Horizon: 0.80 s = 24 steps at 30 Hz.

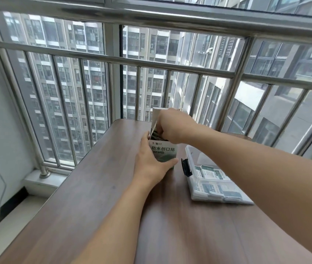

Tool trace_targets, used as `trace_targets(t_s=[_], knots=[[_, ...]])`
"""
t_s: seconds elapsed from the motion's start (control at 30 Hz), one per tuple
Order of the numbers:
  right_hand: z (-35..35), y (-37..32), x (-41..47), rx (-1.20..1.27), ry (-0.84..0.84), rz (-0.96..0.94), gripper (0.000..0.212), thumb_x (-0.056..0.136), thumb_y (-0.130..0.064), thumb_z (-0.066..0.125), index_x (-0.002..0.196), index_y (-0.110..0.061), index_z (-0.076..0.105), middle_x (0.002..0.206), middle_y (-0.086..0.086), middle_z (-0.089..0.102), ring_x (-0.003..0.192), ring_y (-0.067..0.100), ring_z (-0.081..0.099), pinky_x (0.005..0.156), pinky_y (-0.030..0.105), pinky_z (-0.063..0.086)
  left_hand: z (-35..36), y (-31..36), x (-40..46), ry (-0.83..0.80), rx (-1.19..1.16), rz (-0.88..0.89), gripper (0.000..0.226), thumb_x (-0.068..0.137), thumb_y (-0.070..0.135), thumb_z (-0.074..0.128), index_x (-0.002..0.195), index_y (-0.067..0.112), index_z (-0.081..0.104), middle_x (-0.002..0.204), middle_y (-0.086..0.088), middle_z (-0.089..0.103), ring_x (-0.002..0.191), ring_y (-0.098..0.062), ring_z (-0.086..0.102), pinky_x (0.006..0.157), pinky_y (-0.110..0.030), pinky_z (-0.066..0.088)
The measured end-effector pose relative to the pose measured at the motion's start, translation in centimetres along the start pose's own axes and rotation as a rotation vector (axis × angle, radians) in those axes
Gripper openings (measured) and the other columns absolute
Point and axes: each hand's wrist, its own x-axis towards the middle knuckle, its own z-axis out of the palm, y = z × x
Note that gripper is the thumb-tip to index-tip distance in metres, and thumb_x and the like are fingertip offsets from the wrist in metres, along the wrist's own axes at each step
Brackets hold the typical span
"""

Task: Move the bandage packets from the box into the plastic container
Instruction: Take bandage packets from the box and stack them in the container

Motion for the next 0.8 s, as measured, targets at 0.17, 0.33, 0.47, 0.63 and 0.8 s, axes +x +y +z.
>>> trace_targets(t_s=[0.17, 0.33, 0.47, 0.63, 0.8], knots=[[-1.1, 0.8, -0.4, 0.12, 0.025, 0.032, 0.011, 0.09, -0.009, 0.068, 0.094, -0.01, 0.077, 0.092, 0.005, 0.072, 0.079, 0.026, 0.068, 0.071, 0.037, 0.061, 0.1, 0.2, 0.0, 0.015, 0.013, 0.002, 0.118, 0.051, 0.035, 0.098, 0.149, 0.027, 0.033, 0.133, 0.009, 0.055, 0.121, -0.011, 0.056, 0.103, -0.037, 0.052], [-1.9, 1.3, -1.0, 0.106, 0.066, 0.002, 0.011, 0.088, -0.006, 0.07, 0.09, -0.011, 0.079, 0.094, 0.007, 0.073, 0.08, 0.028, 0.07, 0.074, 0.043, 0.063, 0.0, 0.3, 0.0, 0.009, 0.096, 0.026, 0.113, 0.049, 0.044, 0.094, 0.145, 0.032, 0.035, 0.128, 0.009, 0.058, 0.116, -0.012, 0.059, 0.098, -0.041, 0.054], [-2.1, 1.1, -1.4, 0.055, 0.04, -0.04, 0.03, 0.087, 0.001, 0.067, 0.065, -0.02, 0.067, 0.087, 0.004, 0.068, 0.078, 0.028, 0.068, 0.072, 0.041, 0.062, -0.5, 0.0, 0.3, 0.012, 0.157, 0.023, 0.097, 0.048, 0.046, 0.095, 0.133, 0.031, 0.049, 0.12, 0.008, 0.058, 0.109, -0.015, 0.06, 0.093, -0.043, 0.055], [-2.5, 1.4, -1.7, 0.064, 0.084, -0.085, 0.044, 0.086, 0.001, 0.073, 0.053, -0.023, 0.058, 0.069, -0.007, 0.055, 0.062, 0.015, 0.058, 0.062, 0.032, 0.052, -1.9, -1.2, 1.1, -0.036, 0.14, -0.028, 0.072, 0.052, 0.032, 0.1, 0.113, 0.026, 0.063, 0.109, 0.008, 0.065, 0.096, -0.009, 0.064, 0.084, -0.036, 0.058], [-2.7, 1.7, -1.6, 0.1, 0.086, -0.129, 0.025, 0.087, -0.005, 0.075, 0.064, 0.002, 0.068, 0.063, -0.001, 0.058, 0.059, 0.012, 0.054, 0.072, 0.036, 0.057, -2.7, -0.7, 1.1, -0.108, 0.062, -0.045, 0.071, 0.06, 0.015, 0.097, 0.12, 0.026, 0.062, 0.109, 0.012, 0.067, 0.094, 0.01, 0.059, 0.054, -0.013, 0.048]])
